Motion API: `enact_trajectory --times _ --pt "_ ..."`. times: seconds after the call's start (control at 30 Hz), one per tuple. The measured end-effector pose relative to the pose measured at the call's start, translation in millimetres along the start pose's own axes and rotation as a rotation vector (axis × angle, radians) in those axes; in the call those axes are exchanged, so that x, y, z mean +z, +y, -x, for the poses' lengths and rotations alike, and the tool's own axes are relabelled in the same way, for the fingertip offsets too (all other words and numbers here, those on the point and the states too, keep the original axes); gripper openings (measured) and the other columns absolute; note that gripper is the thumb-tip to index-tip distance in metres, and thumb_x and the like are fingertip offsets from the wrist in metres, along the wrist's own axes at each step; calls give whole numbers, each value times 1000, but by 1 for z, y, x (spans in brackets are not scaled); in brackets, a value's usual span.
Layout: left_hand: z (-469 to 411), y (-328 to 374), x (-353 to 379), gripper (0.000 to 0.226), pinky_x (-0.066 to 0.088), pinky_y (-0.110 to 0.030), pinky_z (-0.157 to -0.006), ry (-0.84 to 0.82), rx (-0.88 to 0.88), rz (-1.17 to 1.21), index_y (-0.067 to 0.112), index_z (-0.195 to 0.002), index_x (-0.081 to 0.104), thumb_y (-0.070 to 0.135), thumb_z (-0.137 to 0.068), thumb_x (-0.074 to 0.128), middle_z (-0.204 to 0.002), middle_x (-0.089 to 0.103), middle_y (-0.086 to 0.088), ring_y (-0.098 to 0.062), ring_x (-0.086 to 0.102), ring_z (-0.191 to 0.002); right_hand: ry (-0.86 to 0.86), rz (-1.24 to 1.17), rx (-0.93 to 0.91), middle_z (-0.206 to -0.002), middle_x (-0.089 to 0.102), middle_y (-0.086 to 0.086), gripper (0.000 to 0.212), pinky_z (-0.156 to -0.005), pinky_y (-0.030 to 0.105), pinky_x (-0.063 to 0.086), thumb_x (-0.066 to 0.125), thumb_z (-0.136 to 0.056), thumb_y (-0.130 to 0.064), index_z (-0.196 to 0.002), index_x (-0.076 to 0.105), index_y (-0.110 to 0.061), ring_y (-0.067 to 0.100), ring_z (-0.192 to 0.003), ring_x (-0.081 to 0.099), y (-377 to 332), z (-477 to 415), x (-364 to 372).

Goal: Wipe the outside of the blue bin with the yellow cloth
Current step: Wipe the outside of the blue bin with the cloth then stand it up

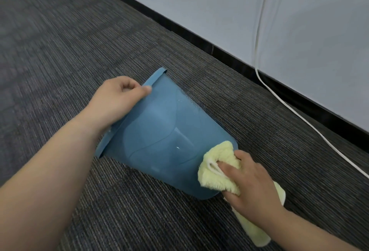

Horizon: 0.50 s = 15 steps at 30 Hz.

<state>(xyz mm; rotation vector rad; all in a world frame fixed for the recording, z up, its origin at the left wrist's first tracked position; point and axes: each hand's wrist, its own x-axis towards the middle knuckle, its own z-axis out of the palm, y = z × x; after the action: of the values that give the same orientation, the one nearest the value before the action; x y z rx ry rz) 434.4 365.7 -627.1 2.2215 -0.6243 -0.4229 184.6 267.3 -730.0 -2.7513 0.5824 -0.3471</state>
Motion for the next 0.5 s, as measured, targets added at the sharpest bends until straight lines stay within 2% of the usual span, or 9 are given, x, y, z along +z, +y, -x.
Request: enact_trajectory --times 0.07,0.17,0.3,0.4,0.5 --pt "1 2 3 18 42 -22 -52 -55 41 -64 24 -77 60 41 -82 55 -72 63 7 -6 57 -64 -14 27 -72 -93 66 19 75 -51 34 51 85 -29 -26 -98 56 -25 28 -64 65 -3 6 3" --pt "5 -1 8 15 47 -20 -56 -73 78 30 26 -74 63 33 -84 54 -73 65 4 -8 61 -59 -3 46 -100 -94 67 17 79 -55 32 51 84 -30 -32 -100 48 -28 26 -68 66 -4 10 5" --pt "7 -5 9 14 52 -22 -62 -74 147 202 35 -72 65 30 -82 57 -68 70 13 3 64 -61 63 3 -11 -97 65 20 58 -58 37 51 69 -42 -30 -99 60 -25 30 -71 66 -2 7 5" --pt "5 -2 11 19 50 -9 -61 -61 250 258 40 -75 62 24 -83 57 -65 67 30 11 62 -65 93 10 38 -96 63 24 56 -58 41 51 78 -40 -25 -94 66 -18 34 -73 65 2 -1 7" --pt "5 -3 20 24 46 -5 -61 -59 310 270 41 -74 61 19 -83 58 -64 66 30 14 59 -65 79 5 59 -95 63 25 55 -55 41 51 81 -40 -23 -93 68 -15 35 -71 65 6 -6 8"
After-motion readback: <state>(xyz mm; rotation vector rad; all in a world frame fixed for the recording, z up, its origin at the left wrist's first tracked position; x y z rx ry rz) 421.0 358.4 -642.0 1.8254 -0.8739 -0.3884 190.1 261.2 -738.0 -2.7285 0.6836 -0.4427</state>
